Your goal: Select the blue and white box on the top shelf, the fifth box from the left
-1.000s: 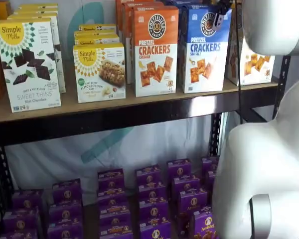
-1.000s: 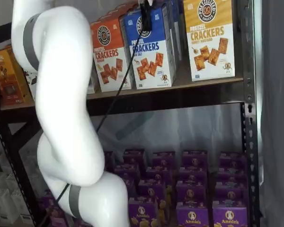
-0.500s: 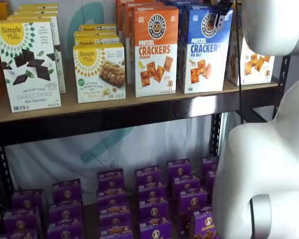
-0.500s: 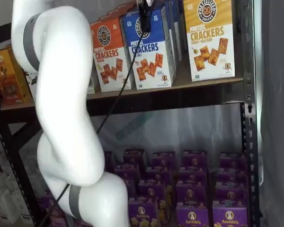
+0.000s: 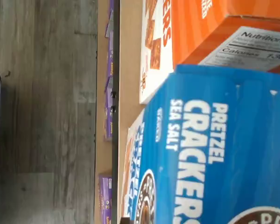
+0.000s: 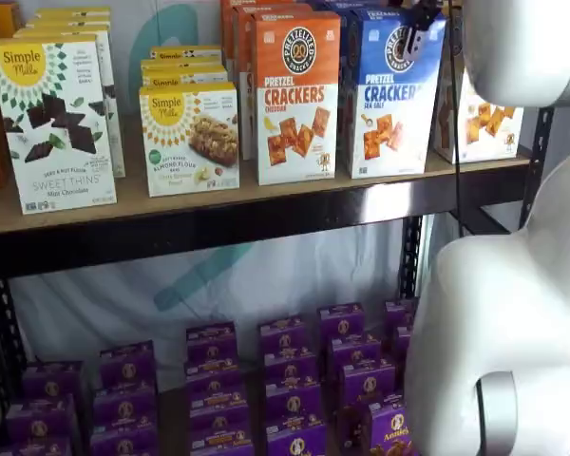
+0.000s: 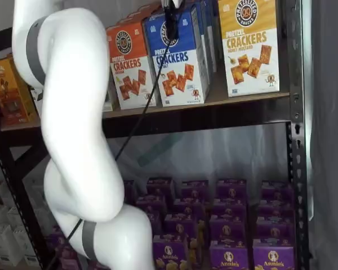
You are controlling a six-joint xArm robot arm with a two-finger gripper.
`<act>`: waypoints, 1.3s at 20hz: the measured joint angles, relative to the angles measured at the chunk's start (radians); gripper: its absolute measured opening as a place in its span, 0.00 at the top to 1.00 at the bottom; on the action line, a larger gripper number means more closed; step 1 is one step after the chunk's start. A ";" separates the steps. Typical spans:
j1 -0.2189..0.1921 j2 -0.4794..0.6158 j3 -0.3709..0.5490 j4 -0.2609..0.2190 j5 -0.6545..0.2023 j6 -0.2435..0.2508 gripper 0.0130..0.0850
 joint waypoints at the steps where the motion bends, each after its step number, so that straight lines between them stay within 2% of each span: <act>1: 0.000 0.000 0.000 0.001 0.001 0.000 0.22; 7: -0.003 -0.003 0.002 0.003 -0.001 -0.001 0.22; 8: -0.003 -0.003 0.002 0.003 0.000 -0.002 0.28; 9: -0.003 -0.003 0.002 0.003 0.001 -0.002 0.28; 12: -0.005 -0.004 0.001 0.005 0.003 -0.003 0.39; 17: -0.013 -0.006 -0.004 0.011 0.013 -0.007 0.39; 26: -0.047 -0.039 -0.021 0.030 0.099 -0.022 0.39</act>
